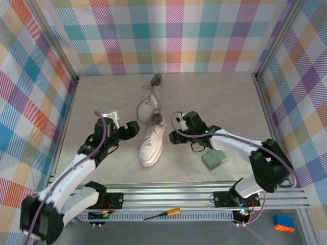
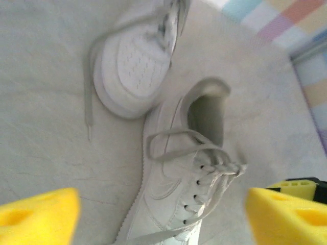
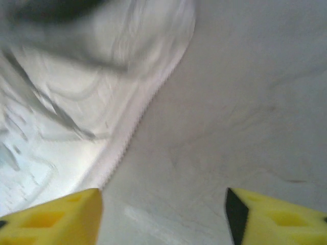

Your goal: Tie the shoes

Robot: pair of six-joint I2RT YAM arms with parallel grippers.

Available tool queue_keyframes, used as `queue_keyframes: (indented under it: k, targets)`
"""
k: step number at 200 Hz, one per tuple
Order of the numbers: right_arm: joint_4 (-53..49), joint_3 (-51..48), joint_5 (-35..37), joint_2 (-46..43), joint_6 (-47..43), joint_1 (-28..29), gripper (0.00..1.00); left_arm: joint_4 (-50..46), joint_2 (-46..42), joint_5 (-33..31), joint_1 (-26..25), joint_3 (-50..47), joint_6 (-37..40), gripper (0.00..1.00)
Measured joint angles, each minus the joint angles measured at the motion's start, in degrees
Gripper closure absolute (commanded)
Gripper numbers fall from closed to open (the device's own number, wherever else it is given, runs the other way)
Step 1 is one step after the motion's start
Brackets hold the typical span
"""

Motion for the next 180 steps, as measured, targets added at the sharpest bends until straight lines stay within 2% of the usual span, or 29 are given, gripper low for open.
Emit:
queue_keyframes:
  k: [17, 39, 109, 118, 141, 157, 180]
  targets:
    - [0.92, 2.38, 2.16, -0.63, 3.89, 0.0, 0.32, -2.71, -9.16, -6.23, 0.0, -1.16, -0.96, 0.0]
    - [0.28, 8.9, 4.07, 4.04, 9.11, 0.0, 0.33, -5.62, -14.73, -10.78, 0.0, -1.18, -1.55, 0.0]
    - [-10.95, 30.51, 7.43, 23.56, 15.72, 0.52, 0.35, -8.9, -9.31, -10.99, 0.0, -1.25, -1.95, 0.0]
    - [-13.05, 33.03, 7.54, 25.99, 15.76, 0.7, 0.4, -8.9, -9.29, -10.78, 0.0, -1.25, -1.92, 0.0]
    - [-17.81, 39.78, 7.93, 32.26, 15.13, 0.94, 0.67, -8.9, -9.18, -10.62, 0.0, -1.25, -1.9, 0.0]
    - [-18.05, 40.76, 9.25, 32.76, 15.78, 1.31, 0.78, -8.92, -8.96, -10.62, 0.0, -1.25, -1.88, 0.0]
    - [-20.0, 40.92, 14.82, 31.43, 15.1, 2.08, 0.91, -9.6, -9.16, -10.88, 0.0, -1.2, -1.57, 0.0]
